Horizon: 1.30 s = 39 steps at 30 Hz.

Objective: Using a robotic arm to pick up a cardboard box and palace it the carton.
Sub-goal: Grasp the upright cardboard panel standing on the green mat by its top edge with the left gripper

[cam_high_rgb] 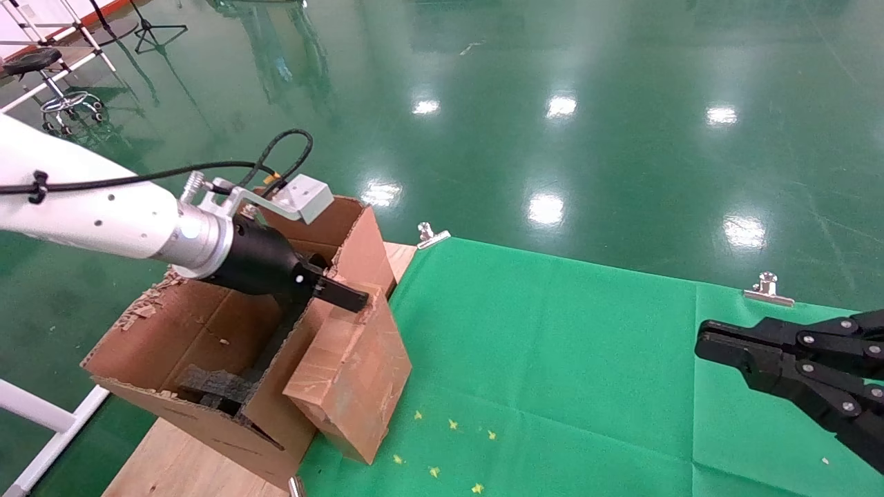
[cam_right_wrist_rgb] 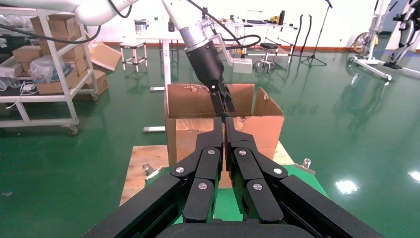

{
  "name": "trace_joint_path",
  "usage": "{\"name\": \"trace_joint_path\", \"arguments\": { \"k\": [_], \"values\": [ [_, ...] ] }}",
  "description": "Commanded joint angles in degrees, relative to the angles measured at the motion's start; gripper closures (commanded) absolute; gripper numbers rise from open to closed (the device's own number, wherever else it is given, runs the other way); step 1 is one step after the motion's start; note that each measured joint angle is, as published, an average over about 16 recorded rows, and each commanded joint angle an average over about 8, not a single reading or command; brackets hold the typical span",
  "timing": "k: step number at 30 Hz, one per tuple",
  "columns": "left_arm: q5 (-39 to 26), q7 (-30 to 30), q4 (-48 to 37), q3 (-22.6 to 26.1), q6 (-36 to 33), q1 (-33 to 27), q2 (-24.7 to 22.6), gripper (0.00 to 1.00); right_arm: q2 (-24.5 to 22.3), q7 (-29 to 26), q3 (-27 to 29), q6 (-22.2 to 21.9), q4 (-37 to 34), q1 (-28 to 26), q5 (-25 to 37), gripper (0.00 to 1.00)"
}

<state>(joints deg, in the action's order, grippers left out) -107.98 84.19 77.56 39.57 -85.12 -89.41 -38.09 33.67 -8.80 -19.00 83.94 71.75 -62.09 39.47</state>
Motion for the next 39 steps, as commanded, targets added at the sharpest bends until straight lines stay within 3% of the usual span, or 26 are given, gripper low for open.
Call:
{"name": "trace_joint_path", "arguments": {
  "k": [1, 14, 30, 31, 35, 36, 39],
  "values": [
    [0.0, 2.0, 0.0, 0.0, 0.8, 0.8, -0.2, 0.0, 0.0, 0.0, 0.0, 0.0, 0.0, 0.0, 0.0, 1.0],
    [3.7, 1.8, -0.1, -2.3, 2.5, 0.4, 1.5, 0.0, 0.0, 0.0, 0.0, 0.0, 0.0, 0.0, 0.0, 1.0],
    [3.8, 0.0, 0.2, 0.3, 1.0, 3.0, 0.1, 0.0, 0.0, 0.0, 0.0, 0.0, 0.0, 0.0, 0.0, 0.99],
    [3.7, -0.3, 0.2, 0.4, 1.0, 3.1, 0.1, 0.0, 0.0, 0.0, 0.0, 0.0, 0.0, 0.0, 0.0, 0.95],
    [3.7, -1.0, 0.1, 0.6, 1.0, 3.4, 0.1, 0.05, 0.0, 0.0, 0.0, 0.0, 0.0, 0.0, 0.0, 0.45],
    [3.7, -1.1, 0.1, 0.6, 1.0, 3.4, 0.0, 0.11, 0.0, 0.0, 0.0, 0.0, 0.0, 0.0, 0.0, 0.33],
    [3.7, -1.2, 0.1, 0.7, 1.1, 3.5, 0.0, 0.48, 0.0, 0.0, 0.0, 0.0, 0.0, 0.0, 0.0, 0.0]
  ]
}}
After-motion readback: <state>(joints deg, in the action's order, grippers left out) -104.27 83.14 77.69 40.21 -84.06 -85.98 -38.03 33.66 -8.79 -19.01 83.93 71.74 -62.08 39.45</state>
